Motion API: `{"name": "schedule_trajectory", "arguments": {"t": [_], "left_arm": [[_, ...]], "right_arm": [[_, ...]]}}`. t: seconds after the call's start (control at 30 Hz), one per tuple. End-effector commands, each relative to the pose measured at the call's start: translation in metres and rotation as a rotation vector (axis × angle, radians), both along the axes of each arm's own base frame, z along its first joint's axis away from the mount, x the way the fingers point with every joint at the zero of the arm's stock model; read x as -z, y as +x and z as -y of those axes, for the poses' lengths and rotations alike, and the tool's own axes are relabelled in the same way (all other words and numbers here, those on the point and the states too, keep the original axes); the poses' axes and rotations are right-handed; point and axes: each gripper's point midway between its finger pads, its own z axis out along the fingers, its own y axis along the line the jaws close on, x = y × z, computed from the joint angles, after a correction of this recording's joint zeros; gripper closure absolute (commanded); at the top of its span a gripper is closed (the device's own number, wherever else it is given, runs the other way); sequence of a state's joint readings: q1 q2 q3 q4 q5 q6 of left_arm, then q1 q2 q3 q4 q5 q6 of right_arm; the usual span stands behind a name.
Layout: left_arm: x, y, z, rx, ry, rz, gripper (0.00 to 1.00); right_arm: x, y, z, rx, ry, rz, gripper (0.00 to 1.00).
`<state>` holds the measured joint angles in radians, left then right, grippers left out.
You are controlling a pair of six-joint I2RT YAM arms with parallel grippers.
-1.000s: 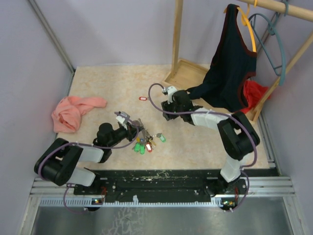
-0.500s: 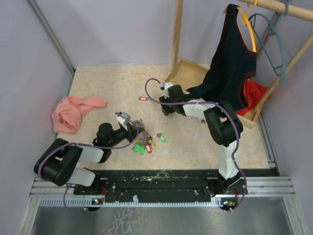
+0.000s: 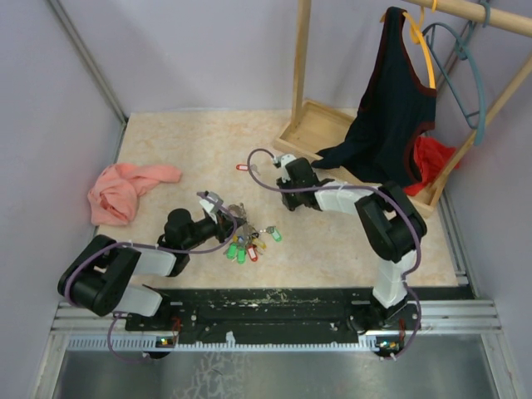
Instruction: Put the keys on the keyring
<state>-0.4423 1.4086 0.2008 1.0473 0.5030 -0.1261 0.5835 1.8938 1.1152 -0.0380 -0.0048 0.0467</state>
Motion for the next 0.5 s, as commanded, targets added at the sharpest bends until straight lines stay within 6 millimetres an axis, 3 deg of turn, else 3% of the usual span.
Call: {"name": "schedule_trajectory", "arguments": {"t": [0.0, 0.17, 0.23, 0.3, 0.47], "left_arm": [[-0.017, 0.001, 0.005, 0.039, -0.019, 0.069, 1.00], [-0.019, -0.002, 0.008, 0.067, -0.024, 0.076, 1.00], [-0.021, -0.004, 0.009, 0.080, -0.028, 0.084, 1.00], [-0.021, -0.004, 0.009, 0.085, -0.030, 0.085, 1.00], [-0.019, -0.003, 0.009, 0.077, -0.029, 0.081, 1.00]], "right_arm": [[0.018, -0.068, 0.021, -0.009, -0.068, -0.162, 0.87], [0.017, -0.114, 0.035, -0.012, -0.087, -0.229, 0.86], [0.006, -0.125, 0.036, -0.021, -0.067, -0.224, 0.83], [-0.009, -0.127, 0.034, -0.024, -0.041, -0.204, 0.76], [-0.053, -0.109, 0.032, 0.031, -0.004, -0.081, 0.58]]}}
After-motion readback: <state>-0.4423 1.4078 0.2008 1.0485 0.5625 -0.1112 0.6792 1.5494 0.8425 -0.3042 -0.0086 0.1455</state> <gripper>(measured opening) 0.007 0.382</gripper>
